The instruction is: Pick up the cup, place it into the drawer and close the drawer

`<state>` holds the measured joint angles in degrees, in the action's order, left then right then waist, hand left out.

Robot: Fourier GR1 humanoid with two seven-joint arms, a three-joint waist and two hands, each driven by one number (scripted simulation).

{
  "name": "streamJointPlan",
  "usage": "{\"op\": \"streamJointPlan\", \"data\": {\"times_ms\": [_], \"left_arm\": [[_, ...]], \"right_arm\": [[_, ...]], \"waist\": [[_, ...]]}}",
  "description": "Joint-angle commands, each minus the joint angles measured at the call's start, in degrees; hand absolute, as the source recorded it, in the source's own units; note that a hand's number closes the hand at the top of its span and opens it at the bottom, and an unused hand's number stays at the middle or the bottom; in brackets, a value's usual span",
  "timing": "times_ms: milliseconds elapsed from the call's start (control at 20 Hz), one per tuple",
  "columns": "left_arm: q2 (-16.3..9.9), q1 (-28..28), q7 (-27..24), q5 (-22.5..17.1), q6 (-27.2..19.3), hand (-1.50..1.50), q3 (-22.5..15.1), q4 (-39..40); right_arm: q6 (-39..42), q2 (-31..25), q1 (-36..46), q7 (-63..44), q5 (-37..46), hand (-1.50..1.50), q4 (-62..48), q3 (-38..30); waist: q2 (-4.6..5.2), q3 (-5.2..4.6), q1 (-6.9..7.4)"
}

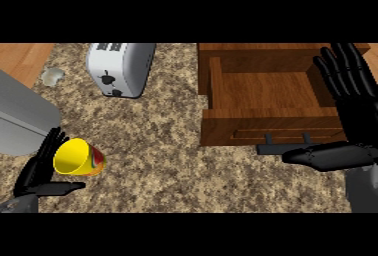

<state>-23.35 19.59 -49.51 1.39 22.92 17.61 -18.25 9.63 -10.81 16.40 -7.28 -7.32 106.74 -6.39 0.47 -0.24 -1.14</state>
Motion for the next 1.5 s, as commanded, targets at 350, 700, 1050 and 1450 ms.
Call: {"op": "streamJointPlan", "data": {"times_ms": [350,700,1050,1450], "left_arm": [[0.78,1.70,-11.15,1.74,3.78,-1.50,-0.87,5.28],[1.15,3.15,-12.02,2.61,5.05,-1.50,-1.75,6.21],[5.19,5.29,-10.22,1.65,12.43,1.50,-2.69,5.31],[7.96,5.72,-19.33,2.34,-10.80,1.50,-0.89,0.28]], "right_arm": [[0.43,0.30,-2.01,-0.23,-0.20,-1.50,1.79,0.40],[1.45,-1.76,1.52,-0.76,-1.33,-1.50,-1.03,-1.53],[-0.28,0.05,2.56,-0.87,0.89,-1.50,-1.00,0.72],[-0.39,-0.11,2.10,-0.54,1.45,-1.50,-1.70,0.43]], "waist": [[0.14,-0.13,-0.85],[0.33,-0.17,-0.79],[0.25,-0.18,-0.47],[0.18,-0.04,-0.17]]}}
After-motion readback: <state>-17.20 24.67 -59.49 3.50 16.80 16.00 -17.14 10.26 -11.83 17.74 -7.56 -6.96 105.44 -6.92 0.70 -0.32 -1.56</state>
